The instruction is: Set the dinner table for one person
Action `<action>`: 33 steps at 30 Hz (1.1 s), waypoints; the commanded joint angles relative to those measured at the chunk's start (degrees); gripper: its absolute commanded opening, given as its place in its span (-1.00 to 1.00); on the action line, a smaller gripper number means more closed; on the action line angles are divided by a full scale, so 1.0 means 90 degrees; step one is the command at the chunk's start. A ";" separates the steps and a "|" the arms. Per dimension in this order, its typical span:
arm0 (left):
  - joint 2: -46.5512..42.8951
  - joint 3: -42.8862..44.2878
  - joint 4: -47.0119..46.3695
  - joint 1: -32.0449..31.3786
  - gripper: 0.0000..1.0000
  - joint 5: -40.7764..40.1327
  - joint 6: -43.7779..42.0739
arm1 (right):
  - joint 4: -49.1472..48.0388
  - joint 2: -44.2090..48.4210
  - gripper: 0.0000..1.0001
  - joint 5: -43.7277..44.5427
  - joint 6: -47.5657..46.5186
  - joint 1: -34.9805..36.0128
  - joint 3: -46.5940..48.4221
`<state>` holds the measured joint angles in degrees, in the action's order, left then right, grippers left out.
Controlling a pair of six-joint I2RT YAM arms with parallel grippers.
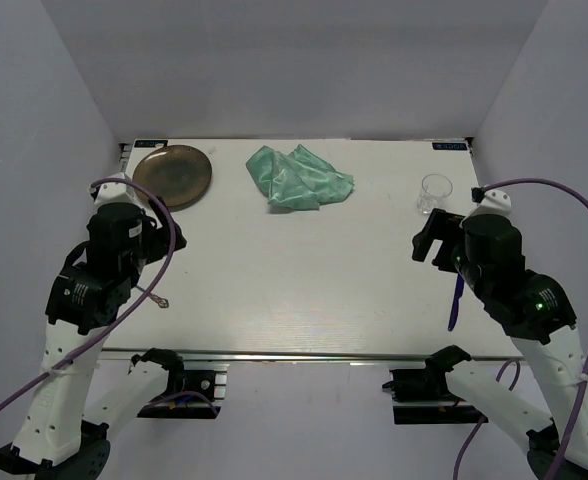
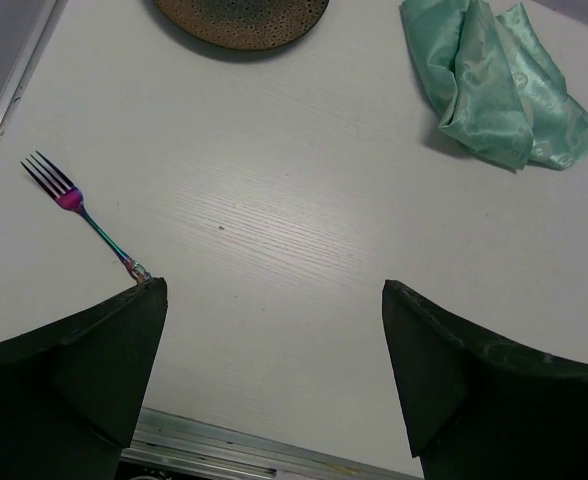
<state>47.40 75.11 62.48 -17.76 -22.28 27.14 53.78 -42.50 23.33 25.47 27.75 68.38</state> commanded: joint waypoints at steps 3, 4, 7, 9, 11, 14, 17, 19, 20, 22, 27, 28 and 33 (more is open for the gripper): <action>0.0075 -0.0113 -0.0291 0.0010 0.96 -0.0014 0.0061 | -0.0506 0.0113 0.78 0.0192 -0.0047 -0.0017 -0.0272; 0.0124 -0.0133 -0.0321 0.0010 0.96 -0.0014 0.0080 | -0.0613 0.0200 0.79 0.0094 -0.0115 -0.0017 -0.0351; 0.0222 -0.0220 -0.0506 0.0010 0.96 0.0112 0.0090 | -0.1043 0.0366 0.79 -0.0511 -0.0272 -0.0007 -0.0663; 0.0348 -0.0337 -0.0847 0.0010 0.96 0.0356 0.0081 | -0.1229 0.0425 0.78 -0.0824 -0.0262 -0.0017 -0.0781; 0.0678 -0.0406 -0.1265 0.0010 0.96 0.0852 0.0051 | -0.1278 0.0425 0.78 -0.0922 -0.0253 -0.0017 -0.0791; 0.1274 -0.0329 -0.1745 0.0010 0.96 0.1624 0.0158 | -0.1317 0.0503 0.78 -0.1058 -0.0165 -0.0017 -0.0879; 0.2212 -0.0133 -0.2438 0.0010 0.96 0.2414 0.0470 | -0.1522 0.0728 0.78 -0.1516 -0.0077 -0.0016 -0.1161; 0.2876 -0.0123 -0.3216 0.0010 0.96 0.2727 0.0666 | -0.1766 0.0933 0.79 -0.1781 -0.0018 -0.0017 -0.1376; 0.3130 -0.0065 -0.3405 0.0010 0.96 0.2894 0.0792 | -0.1815 0.1030 0.79 -0.2033 0.0030 0.0003 -0.1541; 0.4053 0.0304 -0.3834 0.0010 0.96 0.2886 0.0871 | -0.1806 0.1089 0.79 -0.2346 0.0118 0.0003 -0.1630; 0.6069 0.1409 -0.4791 0.0010 0.95 0.3594 0.0367 | -0.1776 0.1323 0.79 -0.3099 0.0197 -0.0007 -0.1835; 0.6574 0.1623 -0.4958 0.0010 0.94 0.3647 0.0258 | -0.1699 0.1401 0.78 -0.3236 0.0187 0.0003 -0.1865; 0.7915 0.3097 -0.5028 0.0000 0.96 0.3579 -0.0047 | -0.1376 0.2016 0.79 -0.3237 0.0177 -0.0007 -0.2089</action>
<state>117.08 96.60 21.37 -17.82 7.16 29.15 41.12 -26.94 -3.29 26.81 27.75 50.41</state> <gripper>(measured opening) 0.976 0.891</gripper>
